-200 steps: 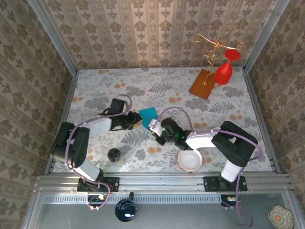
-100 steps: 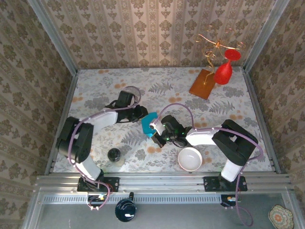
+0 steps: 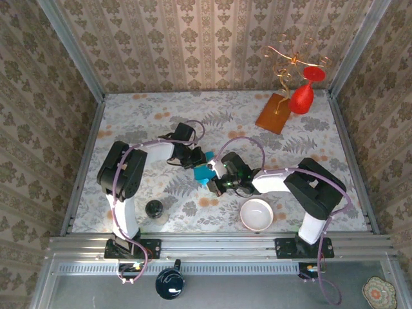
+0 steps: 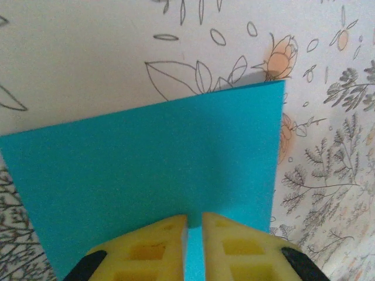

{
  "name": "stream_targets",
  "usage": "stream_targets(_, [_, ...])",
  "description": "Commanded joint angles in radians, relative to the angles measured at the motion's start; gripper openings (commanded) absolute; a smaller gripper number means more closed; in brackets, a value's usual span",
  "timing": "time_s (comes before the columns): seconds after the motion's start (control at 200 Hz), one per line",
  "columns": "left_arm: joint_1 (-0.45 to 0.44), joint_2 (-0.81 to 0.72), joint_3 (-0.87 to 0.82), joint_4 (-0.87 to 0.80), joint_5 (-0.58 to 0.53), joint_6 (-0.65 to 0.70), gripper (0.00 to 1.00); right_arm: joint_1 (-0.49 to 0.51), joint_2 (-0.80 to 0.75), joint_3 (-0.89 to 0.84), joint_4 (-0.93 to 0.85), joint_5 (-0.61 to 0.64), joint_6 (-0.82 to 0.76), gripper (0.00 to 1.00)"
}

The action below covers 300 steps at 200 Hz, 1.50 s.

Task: Fold a paper plane with a square sheet of paper (pick it up from the middle)
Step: Third fold the triangle at the center of the table.

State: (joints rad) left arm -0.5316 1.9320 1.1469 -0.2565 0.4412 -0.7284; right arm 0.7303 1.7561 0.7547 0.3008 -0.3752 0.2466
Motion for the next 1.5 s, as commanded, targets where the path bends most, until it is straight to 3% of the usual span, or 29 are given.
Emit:
stream_targets(0.0, [-0.008, 0.03, 0.015, -0.066, -0.011, 0.041, 0.16, -0.014, 0.027, 0.04, -0.037, 0.002, 0.06, 0.0])
stream_targets(0.435, [-0.008, 0.048, 0.017, -0.065, -0.004, 0.053, 0.13, -0.034, 0.018, 0.067, -0.109, 0.098, 0.127, 0.0])
stream_targets(1.495, [-0.008, 0.052, 0.014, -0.057, 0.016, 0.064, 0.11, -0.037, 0.003, 0.096, -0.158, 0.16, 0.098, 0.0])
